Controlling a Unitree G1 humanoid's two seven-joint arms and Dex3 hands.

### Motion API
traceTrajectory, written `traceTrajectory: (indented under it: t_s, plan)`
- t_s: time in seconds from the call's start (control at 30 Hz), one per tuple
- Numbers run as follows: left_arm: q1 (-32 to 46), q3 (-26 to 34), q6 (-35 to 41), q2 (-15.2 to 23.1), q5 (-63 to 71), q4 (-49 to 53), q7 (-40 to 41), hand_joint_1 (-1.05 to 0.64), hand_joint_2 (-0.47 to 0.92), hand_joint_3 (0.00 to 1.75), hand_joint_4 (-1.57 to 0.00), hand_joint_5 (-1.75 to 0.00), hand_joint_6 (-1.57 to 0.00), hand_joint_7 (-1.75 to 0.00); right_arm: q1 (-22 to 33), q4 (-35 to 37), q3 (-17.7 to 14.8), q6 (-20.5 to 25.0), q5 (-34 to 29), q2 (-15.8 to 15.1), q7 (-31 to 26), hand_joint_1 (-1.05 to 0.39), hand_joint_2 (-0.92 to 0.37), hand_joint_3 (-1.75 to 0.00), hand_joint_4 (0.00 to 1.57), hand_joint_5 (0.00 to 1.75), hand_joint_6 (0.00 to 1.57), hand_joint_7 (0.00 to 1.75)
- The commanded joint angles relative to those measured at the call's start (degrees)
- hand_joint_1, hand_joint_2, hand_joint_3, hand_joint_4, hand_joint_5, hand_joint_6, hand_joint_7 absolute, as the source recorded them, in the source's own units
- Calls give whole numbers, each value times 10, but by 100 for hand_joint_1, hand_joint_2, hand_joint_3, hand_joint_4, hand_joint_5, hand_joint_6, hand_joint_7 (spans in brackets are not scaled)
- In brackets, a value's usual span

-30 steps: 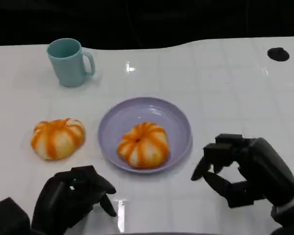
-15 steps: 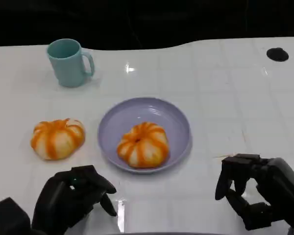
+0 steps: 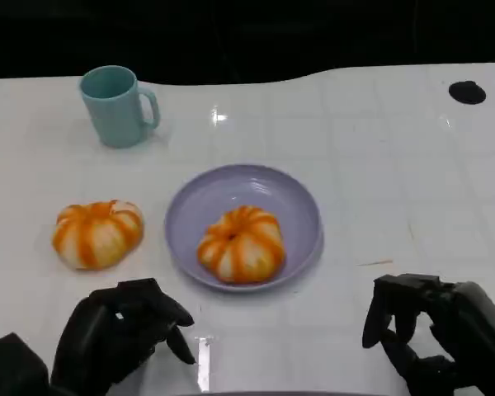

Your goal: Grasp the bread from the table and place it into the plate.

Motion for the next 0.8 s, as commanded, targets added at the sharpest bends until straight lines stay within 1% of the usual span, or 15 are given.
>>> traceTrajectory:
  t_s: [0.03, 0.2, 0.37, 0.63, 0.8]
  plan:
    - [1, 6, -5, 13, -7, 8, -10, -91, 92, 10, -109, -125, -115, -77, -4, 26, -8, -9, -13, 1, -31, -9, -25, -153, 85, 175, 77, 153]
    - [0, 5, -5, 15, -10, 11, -13, -91, 92, 11, -109, -125, -114, -78, -15, 53, -8, -22, -38, -3, -65, -10, -25, -153, 84, 175, 76, 154]
    - [-1, 4, -12, 16, -10, 15, -17, -91, 92, 12, -108, -127, -113, -79, -16, 62, -5, -27, -42, -7, -76, -13, -22, -153, 87, 175, 76, 157]
    - [-2, 4, -4, 17, -13, 17, -15, -91, 92, 9, -109, -127, -114, -81, -19, 76, -2, -38, -60, -9, -94, -13, -21, -153, 88, 175, 76, 159]
    - [-4, 3, -13, 18, -9, 23, -16, -93, 92, 9, -109, -128, -114, -81, -22, 86, 1, -42, -70, -9, -105, -13, -19, -153, 89, 175, 76, 159]
